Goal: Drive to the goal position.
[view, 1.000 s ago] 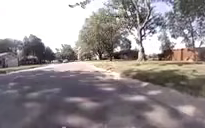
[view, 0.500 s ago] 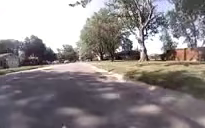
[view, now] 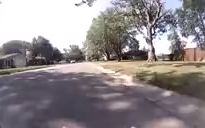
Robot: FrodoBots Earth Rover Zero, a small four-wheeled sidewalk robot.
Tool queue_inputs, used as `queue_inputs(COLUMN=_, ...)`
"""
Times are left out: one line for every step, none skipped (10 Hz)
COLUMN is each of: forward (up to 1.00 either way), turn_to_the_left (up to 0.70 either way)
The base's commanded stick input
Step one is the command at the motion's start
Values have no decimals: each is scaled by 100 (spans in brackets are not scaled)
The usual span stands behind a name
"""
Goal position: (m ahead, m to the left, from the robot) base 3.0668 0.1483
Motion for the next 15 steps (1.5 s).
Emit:
queue_inputs(forward=69, turn_to_the_left=3)
queue_inputs(forward=69, turn_to_the_left=3)
queue_inputs(forward=69, turn_to_the_left=3)
queue_inputs(forward=69, turn_to_the_left=3)
queue_inputs(forward=69, turn_to_the_left=3)
queue_inputs(forward=69, turn_to_the_left=8)
queue_inputs(forward=69, turn_to_the_left=21)
queue_inputs(forward=69, turn_to_the_left=33)
queue_inputs(forward=69, turn_to_the_left=13)
queue_inputs(forward=69, turn_to_the_left=3)
queue_inputs(forward=69, turn_to_the_left=3)
queue_inputs(forward=69, turn_to_the_left=3)
queue_inputs(forward=69, turn_to_the_left=3)
queue_inputs(forward=69, turn_to_the_left=3)
queue_inputs(forward=69, turn_to_the_left=3)
